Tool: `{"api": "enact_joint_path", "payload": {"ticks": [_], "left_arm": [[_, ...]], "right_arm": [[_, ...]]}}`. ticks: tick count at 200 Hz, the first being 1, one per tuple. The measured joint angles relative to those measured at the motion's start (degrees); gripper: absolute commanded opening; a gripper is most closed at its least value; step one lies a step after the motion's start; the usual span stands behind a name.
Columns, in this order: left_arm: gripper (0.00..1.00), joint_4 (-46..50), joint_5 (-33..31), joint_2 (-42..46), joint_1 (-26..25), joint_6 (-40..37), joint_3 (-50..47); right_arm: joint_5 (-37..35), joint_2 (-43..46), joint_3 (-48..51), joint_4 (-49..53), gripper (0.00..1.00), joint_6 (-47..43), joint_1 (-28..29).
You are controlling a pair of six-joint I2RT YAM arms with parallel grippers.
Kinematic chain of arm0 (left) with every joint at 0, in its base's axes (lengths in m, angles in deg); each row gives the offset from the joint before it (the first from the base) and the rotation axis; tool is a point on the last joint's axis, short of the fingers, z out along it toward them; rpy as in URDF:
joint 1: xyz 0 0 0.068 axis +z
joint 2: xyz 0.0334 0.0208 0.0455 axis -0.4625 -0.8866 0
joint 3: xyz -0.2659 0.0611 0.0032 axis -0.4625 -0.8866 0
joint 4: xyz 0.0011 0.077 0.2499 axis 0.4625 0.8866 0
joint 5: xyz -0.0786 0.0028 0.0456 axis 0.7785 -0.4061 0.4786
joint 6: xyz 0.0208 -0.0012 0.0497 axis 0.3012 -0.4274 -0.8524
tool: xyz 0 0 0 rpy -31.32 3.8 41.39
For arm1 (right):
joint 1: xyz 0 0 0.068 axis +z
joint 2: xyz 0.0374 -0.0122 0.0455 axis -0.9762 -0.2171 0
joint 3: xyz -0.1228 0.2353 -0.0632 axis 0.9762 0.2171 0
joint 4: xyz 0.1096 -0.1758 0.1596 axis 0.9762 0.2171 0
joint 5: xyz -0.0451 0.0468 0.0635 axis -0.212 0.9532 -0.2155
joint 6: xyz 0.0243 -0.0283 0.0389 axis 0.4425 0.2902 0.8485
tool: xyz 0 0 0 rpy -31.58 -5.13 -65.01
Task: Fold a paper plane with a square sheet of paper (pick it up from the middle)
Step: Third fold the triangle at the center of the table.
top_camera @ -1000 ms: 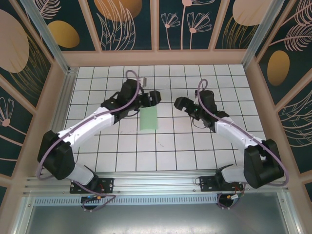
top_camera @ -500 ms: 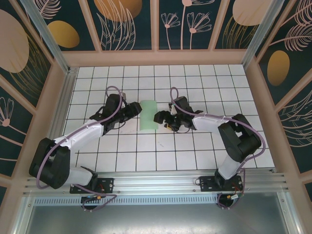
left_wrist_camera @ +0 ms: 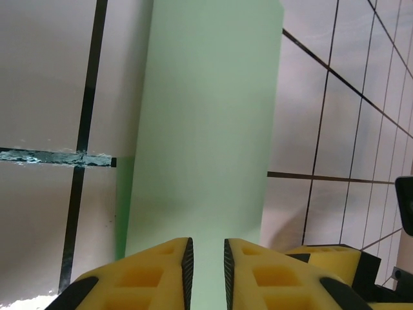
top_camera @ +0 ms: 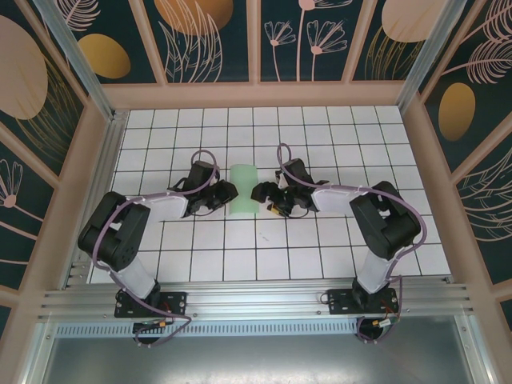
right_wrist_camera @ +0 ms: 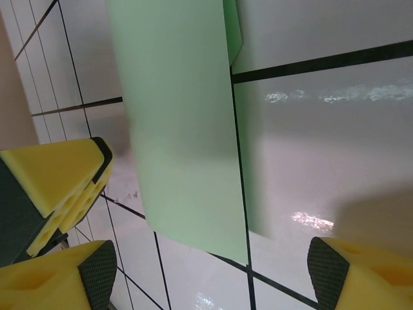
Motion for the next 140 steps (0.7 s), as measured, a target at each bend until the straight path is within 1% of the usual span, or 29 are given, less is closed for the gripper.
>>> {"api": "enact_joint_path", "payload": {"ticks": [22, 43, 95, 140], "left_arm": [[0.22, -0.42, 0.57, -1.36, 0.00, 0.11, 0.11], [0.21, -0.46, 0.50, -2.54, 0.00, 0.11, 0.20], [0.20, -0.35, -1.14, -4.57, 0.00, 0.13, 0.20], [0.20, -0.35, -1.84, -4.59, 0.00, 0.15, 0.20]], "right_arm": [[0.63, -0.74, -0.04, -0.28, 0.79, 0.57, 0.00], [1.73, -1.62, -0.22, -0.96, 0.77, 0.96, 0.00], [4.24, -4.28, -2.01, -2.10, 0.71, 1.25, 0.31], [4.46, -6.36, -4.50, -1.86, 0.71, 1.18, 1.27]]}}
